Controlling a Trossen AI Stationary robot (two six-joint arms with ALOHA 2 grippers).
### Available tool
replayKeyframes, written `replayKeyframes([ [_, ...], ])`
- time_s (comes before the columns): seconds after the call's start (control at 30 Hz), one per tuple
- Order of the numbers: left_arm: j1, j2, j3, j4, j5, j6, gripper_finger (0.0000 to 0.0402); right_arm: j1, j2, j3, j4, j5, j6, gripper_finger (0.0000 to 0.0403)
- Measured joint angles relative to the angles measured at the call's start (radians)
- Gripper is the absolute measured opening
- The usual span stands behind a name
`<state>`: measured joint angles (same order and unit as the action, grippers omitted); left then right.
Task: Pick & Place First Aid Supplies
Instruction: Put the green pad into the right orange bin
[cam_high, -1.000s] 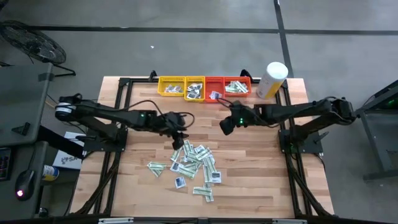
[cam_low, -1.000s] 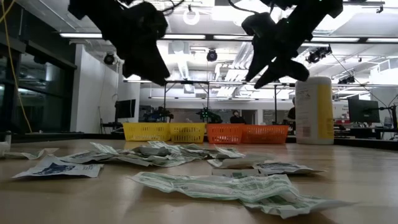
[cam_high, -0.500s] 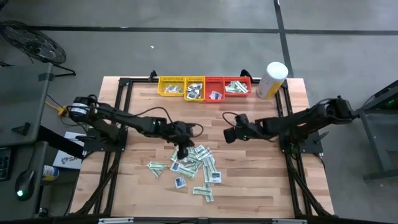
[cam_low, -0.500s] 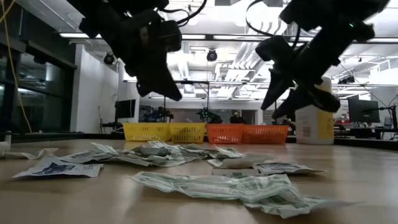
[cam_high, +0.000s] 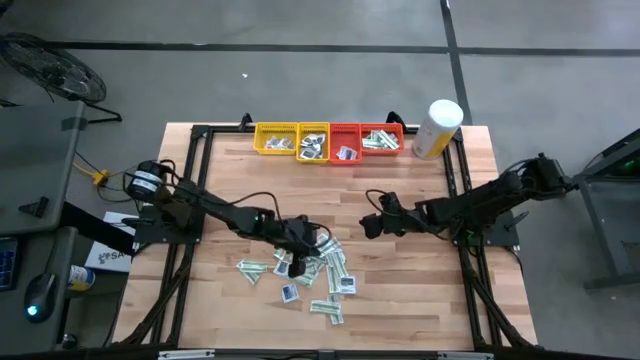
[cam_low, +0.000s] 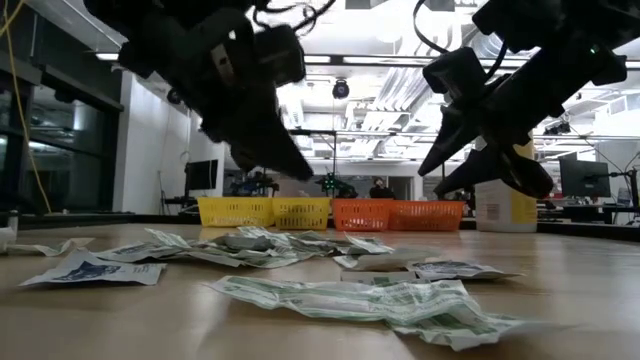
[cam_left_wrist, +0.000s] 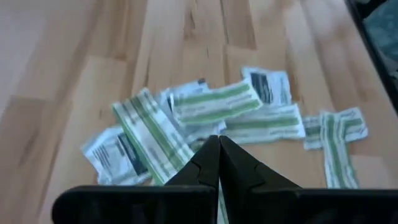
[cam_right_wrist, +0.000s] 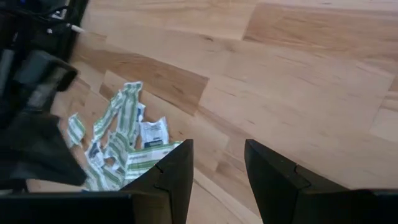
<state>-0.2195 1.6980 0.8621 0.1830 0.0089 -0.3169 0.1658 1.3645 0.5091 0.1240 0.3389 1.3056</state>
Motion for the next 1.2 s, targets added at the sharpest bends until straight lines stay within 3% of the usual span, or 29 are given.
replayKeyframes([
  [0.4, 0.003, 0.057, -0.001, 0.007, -0.072, -0.05, 0.0001, 0.0, 0.017, 0.0, 0.047, -0.003, -0.003, 0.0137],
  [1.2, 0.003, 0.176, 0.003, 0.074, -0.071, -0.056, 0.0, 0.001, 0.047, 0.0, 0.174, -0.027, -0.052, 0.014],
])
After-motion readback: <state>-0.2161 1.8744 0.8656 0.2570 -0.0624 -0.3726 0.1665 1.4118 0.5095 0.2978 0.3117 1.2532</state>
